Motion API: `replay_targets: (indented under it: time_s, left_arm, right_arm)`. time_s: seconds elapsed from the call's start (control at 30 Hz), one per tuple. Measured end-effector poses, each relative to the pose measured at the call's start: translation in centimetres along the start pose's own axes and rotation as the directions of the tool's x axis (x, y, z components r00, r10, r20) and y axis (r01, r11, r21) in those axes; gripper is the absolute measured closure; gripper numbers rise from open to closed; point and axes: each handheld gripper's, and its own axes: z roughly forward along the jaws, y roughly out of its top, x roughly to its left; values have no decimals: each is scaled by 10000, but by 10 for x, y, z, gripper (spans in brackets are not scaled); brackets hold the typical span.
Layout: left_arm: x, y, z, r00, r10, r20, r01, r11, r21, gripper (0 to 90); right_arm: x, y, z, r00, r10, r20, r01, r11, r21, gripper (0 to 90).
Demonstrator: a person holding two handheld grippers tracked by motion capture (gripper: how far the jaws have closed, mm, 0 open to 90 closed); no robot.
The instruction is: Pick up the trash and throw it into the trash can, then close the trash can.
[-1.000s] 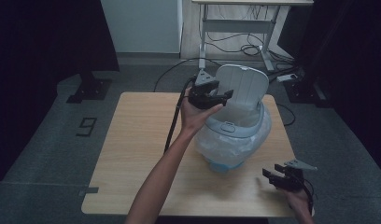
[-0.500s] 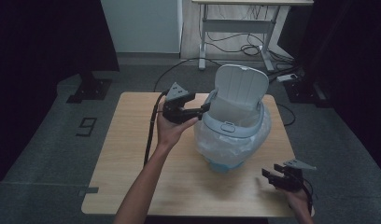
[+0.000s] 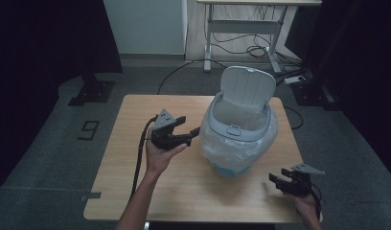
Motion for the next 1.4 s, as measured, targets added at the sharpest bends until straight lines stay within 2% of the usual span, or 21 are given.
replay_targets:
  time_s: [0.2,0.27,0.4,0.47,0.73,0.97,1.1,1.23,1.3,1.4]
  left_arm:
    - [4,-39,-7,9996,-206,-173,210,9995,257,303]
    - [8,-51,-9,9988,-404,-281,414,9985,351,305]
    - [16,-72,-14,9962,-769,-412,792,9951,593,310]
    - [19,-79,-14,9954,-795,-541,839,9929,844,312]
    - [22,-94,-15,9927,-931,-762,1008,9894,1041,313]
    - [24,-98,-14,9925,-905,-823,996,9884,1144,312]
    - [24,-101,-8,9931,-827,-828,938,9856,1406,309]
    - [25,-102,-8,9931,-844,-820,955,9853,1415,309]
    - [25,-102,-9,9934,-847,-769,948,9857,1391,307]
    - [25,-102,-9,9940,-834,-707,925,9862,1372,305]
  right_arm:
    - [0,0,-1,10000,15,31,-15,10000,-19,334]
    - [0,0,-1,10000,29,46,-29,10000,-21,334]
    - [0,-1,0,10000,9,66,-10,10000,28,334]
    - [1,-1,1,10000,-23,66,23,10000,52,334]
    - [5,1,2,9999,-129,19,129,9999,52,334]
    - [2,5,-2,10000,-42,73,43,9998,-184,340]
    - [-5,16,-7,9997,230,30,-228,9983,-543,352]
    - [-7,28,-19,9990,398,-207,-418,9933,-1077,352]
    - [-7,36,-27,9986,418,-334,-459,9897,-1359,352]
    - [-8,49,-36,9983,297,-504,-367,9889,-1441,350]
